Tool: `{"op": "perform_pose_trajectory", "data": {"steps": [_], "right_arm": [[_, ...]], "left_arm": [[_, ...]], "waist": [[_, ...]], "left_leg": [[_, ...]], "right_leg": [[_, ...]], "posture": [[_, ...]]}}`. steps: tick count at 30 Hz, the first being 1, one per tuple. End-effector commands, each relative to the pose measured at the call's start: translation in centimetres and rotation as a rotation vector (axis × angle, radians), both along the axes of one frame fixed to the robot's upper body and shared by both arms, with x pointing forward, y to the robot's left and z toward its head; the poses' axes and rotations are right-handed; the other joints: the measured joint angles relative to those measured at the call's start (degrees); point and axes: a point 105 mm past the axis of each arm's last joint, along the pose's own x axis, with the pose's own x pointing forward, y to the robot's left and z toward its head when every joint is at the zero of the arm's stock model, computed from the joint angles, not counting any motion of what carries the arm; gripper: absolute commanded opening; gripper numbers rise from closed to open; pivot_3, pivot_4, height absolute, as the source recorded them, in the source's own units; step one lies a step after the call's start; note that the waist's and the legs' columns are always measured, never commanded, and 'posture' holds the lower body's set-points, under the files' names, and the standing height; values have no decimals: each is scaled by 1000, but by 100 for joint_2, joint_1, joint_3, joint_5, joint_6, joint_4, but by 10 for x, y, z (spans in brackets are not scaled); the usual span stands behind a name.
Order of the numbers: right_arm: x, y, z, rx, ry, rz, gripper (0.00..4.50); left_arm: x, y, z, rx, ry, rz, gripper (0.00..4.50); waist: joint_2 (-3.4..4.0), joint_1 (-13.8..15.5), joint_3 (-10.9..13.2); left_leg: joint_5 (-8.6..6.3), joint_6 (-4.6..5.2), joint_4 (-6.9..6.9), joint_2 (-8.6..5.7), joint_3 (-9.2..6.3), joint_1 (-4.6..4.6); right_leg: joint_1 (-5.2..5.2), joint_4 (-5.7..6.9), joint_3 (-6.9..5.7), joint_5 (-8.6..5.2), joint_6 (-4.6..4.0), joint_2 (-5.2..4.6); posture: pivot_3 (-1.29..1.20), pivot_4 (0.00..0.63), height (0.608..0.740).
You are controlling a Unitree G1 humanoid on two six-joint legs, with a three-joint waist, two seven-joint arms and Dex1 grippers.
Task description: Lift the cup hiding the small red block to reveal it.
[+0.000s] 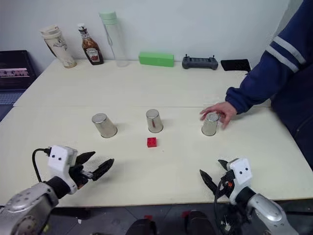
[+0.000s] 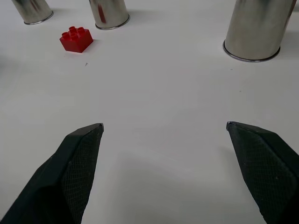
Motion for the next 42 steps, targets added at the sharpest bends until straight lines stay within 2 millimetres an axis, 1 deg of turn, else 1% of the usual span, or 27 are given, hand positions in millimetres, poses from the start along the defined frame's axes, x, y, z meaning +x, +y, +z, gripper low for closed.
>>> {"op": "perform_pose_trajectory", "data": {"steps": [1, 6, 10, 16, 22, 26, 30, 42], "right_arm": [[5, -1, 7, 5, -40, 9, 4480], [11, -2, 8, -10, -65, 2, 4480], [16, -8, 6, -30, -76, -32, 4480], [16, -10, 6, -42, -90, -52, 4480], [15, -18, 6, -56, -101, -94, 4480], [15, -17, 7, -46, -107, -109, 4480], [13, -17, 2, -48, -97, -119, 4480], [13, -21, 1, -48, -103, -146, 4480]], "left_arm": [[3, 1, 11, -9, -41, -28, 4500], [5, -11, 11, 16, -61, -70, 4500], [2, -23, 3, 32, -63, -114, 4500], [10, -30, 0, 30, -118, -74, 4500], [10, -37, 1, 0, -144, -69, 4500], [10, -38, 2, 1, -157, -67, 4500], [10, -38, 1, 7, -156, -71, 4500], [13, -39, 2, 3, -160, -81, 4500]], "waist": [[2, 3, 1], [0, 6, 0], [0, 7, 0], [0, 11, 0], [0, 12, 0], [0, 12, 0], [0, 12, 0], [0, 12, -1]], "left_leg": [[0, 0, 0, 0, 0, 0], [0, -1, 0, 0, 0, 1], [0, -1, 0, -1, 4, 1], [0, -1, 0, 0, 2, 1], [0, -1, 1, 0, 5, 1], [0, -1, 1, 0, 4, 1], [0, -1, 1, 0, 4, 2], [0, -1, 1, -1, 6, 2]], "right_leg": [[0, 0, 0, 0, 0, 0], [1, 2, 1, 1, 1, -2], [1, 2, 6, 3, 5, -2], [1, 3, 5, 3, 4, -2], [2, 4, 8, 5, 8, -2], [1, 3, 7, 5, 7, -2], [2, 3, 7, 5, 7, -2], [2, 4, 8, 5, 8, -2]], "posture": [[0, 150, 740], [0, 150, 740], [0, 150, 740], [0, 150, 740], [0, 150, 740], [0, 150, 740], [0, 150, 740], [0, 150, 740]]}}
